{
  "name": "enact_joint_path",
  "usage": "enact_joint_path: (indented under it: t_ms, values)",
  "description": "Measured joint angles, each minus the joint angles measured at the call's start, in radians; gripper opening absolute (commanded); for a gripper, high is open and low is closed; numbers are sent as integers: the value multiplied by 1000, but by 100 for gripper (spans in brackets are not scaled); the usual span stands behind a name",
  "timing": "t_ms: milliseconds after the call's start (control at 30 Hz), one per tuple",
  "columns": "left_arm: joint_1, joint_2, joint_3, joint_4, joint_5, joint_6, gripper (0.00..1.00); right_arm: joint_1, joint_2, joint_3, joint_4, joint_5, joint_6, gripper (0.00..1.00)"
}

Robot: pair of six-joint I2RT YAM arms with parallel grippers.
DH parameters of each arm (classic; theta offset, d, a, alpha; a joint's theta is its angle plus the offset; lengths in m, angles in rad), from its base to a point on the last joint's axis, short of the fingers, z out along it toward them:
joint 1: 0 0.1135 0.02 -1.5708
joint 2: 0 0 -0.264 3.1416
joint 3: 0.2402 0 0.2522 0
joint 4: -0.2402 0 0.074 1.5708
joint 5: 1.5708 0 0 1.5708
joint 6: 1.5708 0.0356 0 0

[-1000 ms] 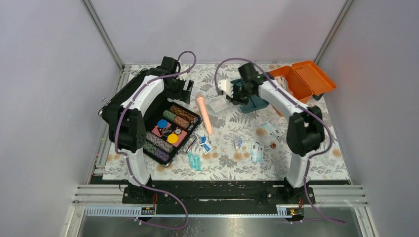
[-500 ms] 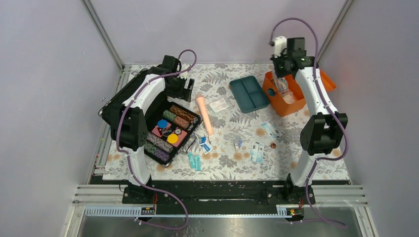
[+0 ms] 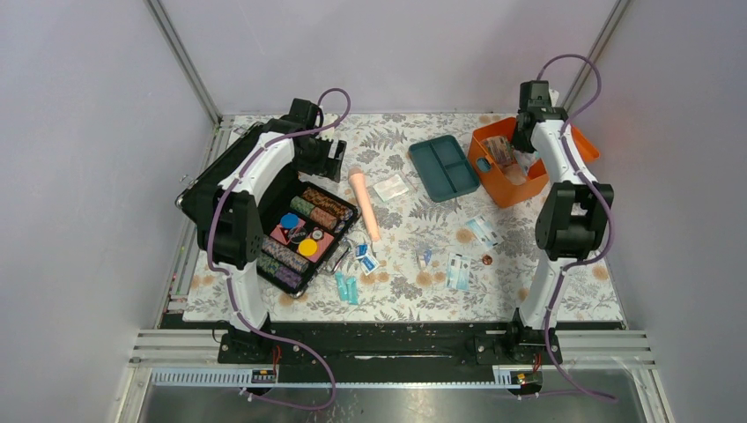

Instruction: Organize the medicine kit

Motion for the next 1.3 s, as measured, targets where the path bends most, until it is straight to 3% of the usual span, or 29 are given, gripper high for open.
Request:
enact_joint_path:
  t_ms: [333, 567, 800, 900, 1067, 1300]
  values:
    - [-7, -1, -7, -5, -31, 25, 84, -10, 182, 37, -37, 103, 188, 0]
    - [-26, -4, -23, -11, -56, 47, 84, -10, 238, 81, -38, 161, 210, 39]
    - [-32, -10, -24, -13, -60, 53, 84, -10, 226, 85, -34, 148, 207, 44]
    - [-32, -10, -24, -11, -59, 52, 84, -10, 175, 61, -32, 103, 202, 49]
    - [-32, -10, -24, -8, -52, 45, 84, -8, 34, 6, -7, -57, 135, 64]
    - [-32, -10, -24, -7, -45, 40, 84, 74, -126, -79, 62, -303, -50, 65]
